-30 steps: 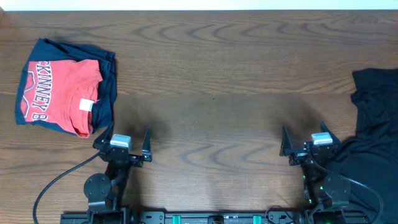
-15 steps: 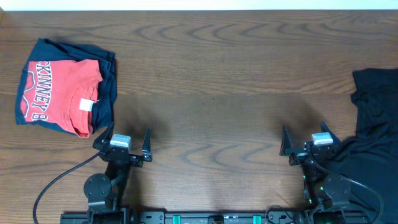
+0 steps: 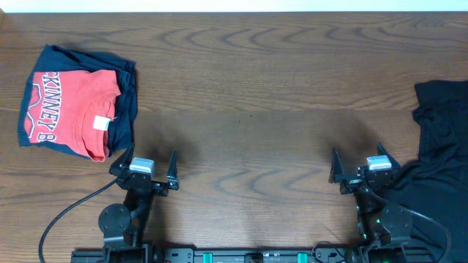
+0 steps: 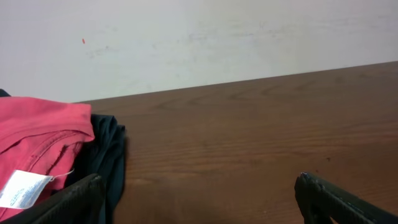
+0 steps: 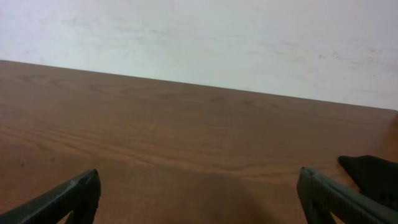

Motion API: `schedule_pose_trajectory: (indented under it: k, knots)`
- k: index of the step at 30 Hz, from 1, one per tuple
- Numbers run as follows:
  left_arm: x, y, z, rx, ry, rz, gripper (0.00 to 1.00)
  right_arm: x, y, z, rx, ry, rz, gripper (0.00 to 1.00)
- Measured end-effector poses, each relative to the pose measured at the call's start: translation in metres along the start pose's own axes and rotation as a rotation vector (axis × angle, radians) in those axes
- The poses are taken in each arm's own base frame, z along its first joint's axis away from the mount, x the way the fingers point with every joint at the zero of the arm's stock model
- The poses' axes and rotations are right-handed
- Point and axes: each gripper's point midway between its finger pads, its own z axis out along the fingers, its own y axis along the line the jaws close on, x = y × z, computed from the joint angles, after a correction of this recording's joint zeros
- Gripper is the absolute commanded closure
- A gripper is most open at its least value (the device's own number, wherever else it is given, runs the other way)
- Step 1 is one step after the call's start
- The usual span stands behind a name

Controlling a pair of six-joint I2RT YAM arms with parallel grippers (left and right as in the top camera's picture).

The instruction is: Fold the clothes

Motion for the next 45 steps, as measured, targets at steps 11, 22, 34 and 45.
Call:
schedule_pose_trajectory:
  k: [11, 22, 34, 45]
  knots:
    - [-0.024, 0.001, -0.001, -0.005, -0.103, 0.019, 0.02, 0.001, 0.000, 0.000, 0.000, 0.004, 0.000, 0.01]
    - [-0.010, 0.001, 0.000, -0.002, -0.046, -0.019, 0.02, 0.002, 0.000, 0.000, 0.000, 0.007, 0.001, 0.01]
    - [0.004, -0.002, -0.005, -0.002, 0.080, -0.205, 0.02, 0.002, 0.015, -0.011, -0.091, 0.137, 0.033, 0.01]
    - [-0.042, -0.001, -0.010, -0.013, 0.437, -0.324, 0.02, -0.055, 0.015, 0.014, -0.125, 0.529, 0.099, 0.01]
